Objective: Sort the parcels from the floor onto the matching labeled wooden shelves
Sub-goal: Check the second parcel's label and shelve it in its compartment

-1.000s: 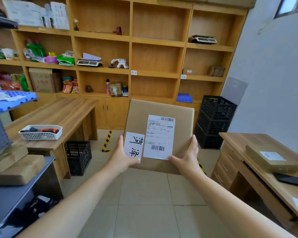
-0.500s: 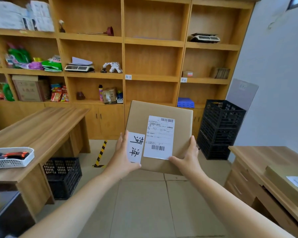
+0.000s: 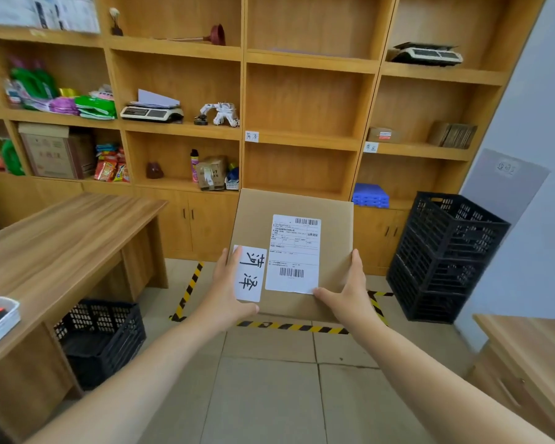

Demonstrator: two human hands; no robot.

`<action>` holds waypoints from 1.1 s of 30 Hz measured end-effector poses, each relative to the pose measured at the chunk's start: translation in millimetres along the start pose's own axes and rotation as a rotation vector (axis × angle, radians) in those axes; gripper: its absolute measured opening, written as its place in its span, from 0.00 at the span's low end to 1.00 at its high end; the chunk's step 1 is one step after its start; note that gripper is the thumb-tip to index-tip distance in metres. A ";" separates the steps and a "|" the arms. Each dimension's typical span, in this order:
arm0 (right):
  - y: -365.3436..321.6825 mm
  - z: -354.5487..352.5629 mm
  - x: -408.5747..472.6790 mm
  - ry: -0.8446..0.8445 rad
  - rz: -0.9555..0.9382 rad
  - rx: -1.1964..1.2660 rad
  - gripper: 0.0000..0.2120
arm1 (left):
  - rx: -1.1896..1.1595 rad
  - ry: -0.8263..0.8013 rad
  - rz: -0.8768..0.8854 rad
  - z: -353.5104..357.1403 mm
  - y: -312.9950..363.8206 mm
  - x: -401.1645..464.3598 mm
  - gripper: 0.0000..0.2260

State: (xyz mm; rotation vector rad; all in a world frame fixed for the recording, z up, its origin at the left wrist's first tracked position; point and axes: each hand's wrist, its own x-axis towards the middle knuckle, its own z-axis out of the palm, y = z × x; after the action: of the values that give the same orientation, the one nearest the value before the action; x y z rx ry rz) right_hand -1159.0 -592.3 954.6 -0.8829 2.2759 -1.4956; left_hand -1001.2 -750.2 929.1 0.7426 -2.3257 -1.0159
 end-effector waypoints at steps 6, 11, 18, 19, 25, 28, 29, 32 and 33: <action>-8.8 49.2 111.3 0.029 0.014 -0.007 0.51 | -0.054 -0.047 0.044 -17.4 -54.1 122.3 0.51; -29.8 95.8 211.5 0.050 0.027 0.003 0.51 | -0.036 -0.080 0.045 -46.6 -96.4 237.4 0.52; -28.7 132.3 335.5 0.094 0.038 0.015 0.52 | -0.045 -0.100 0.077 -49.5 -134.7 366.0 0.51; -25.4 135.3 352.9 0.096 0.037 0.013 0.52 | -0.053 -0.103 0.075 -46.2 -139.7 382.5 0.51; 2.5 149.4 463.4 0.085 0.014 -0.007 0.52 | -0.078 -0.103 0.043 -17.7 -169.8 480.1 0.51; 14.1 150.4 525.4 0.074 -0.018 0.018 0.52 | -0.080 -0.084 0.039 -6.6 -173.8 538.3 0.50; 14.8 149.2 547.5 0.065 -0.024 0.024 0.52 | -0.079 -0.070 0.040 -4.4 -172.2 559.6 0.50; 12.1 142.7 617.2 0.044 -0.041 0.041 0.52 | -0.049 -0.037 0.042 0.8 -164.9 622.6 0.50; 10.7 140.8 639.4 0.039 -0.053 0.043 0.52 | -0.034 -0.024 0.043 2.8 -163.9 642.0 0.50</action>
State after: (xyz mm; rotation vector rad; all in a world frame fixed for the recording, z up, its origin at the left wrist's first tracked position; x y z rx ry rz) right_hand -1582.8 -1091.4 947.2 -0.9160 2.2555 -1.5920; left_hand -1426.0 -1258.5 940.7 0.6670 -2.3289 -1.0485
